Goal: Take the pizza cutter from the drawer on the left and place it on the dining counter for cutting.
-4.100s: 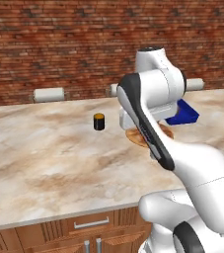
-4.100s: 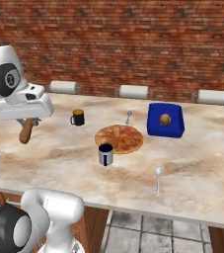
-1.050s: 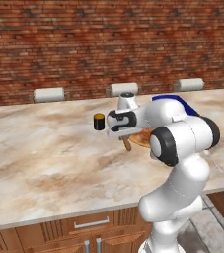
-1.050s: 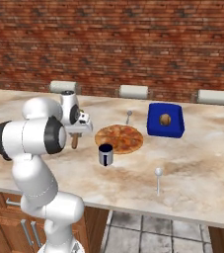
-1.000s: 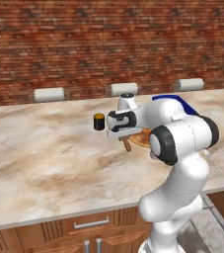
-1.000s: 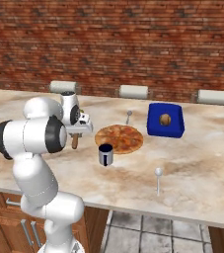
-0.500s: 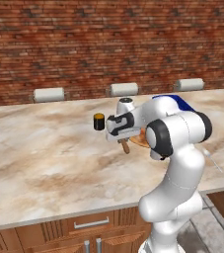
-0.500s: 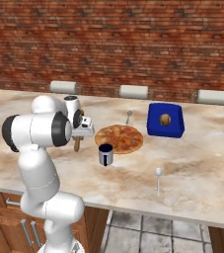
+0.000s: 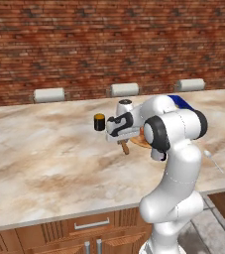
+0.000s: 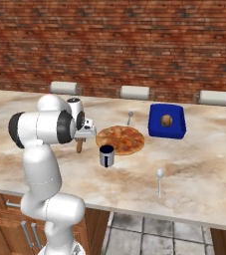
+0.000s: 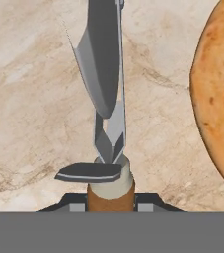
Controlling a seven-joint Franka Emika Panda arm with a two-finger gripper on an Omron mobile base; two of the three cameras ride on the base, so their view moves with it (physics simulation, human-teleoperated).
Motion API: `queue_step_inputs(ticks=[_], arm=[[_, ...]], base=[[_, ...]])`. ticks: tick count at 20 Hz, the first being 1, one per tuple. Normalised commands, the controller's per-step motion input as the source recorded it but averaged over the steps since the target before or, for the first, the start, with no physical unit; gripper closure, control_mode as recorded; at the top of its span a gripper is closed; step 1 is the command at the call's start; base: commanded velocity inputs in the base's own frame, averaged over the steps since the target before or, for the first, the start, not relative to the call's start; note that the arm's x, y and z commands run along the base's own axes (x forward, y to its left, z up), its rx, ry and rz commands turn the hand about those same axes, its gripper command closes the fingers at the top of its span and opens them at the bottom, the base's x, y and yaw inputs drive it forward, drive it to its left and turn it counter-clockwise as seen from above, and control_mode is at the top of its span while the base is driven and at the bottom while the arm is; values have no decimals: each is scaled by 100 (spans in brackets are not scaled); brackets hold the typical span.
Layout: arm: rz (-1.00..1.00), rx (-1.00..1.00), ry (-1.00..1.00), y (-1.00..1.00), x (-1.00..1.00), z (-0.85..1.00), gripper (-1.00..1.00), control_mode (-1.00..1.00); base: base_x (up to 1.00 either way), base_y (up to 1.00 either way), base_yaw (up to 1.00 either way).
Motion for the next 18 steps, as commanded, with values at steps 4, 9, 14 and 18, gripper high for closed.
queue_step_inputs(ticks=[4, 9, 14, 18], arm=[[0, 0, 0, 0, 14, -18, 100, -100], [0, 0, 0, 0, 10, -16, 100, -100], [0, 0, 0, 0, 3, -13, 100, -100], [0, 0, 0, 0, 14, -13, 100, -100]], base=[[0, 0, 0], [0, 0, 0], [0, 0, 0], [0, 0, 0]])
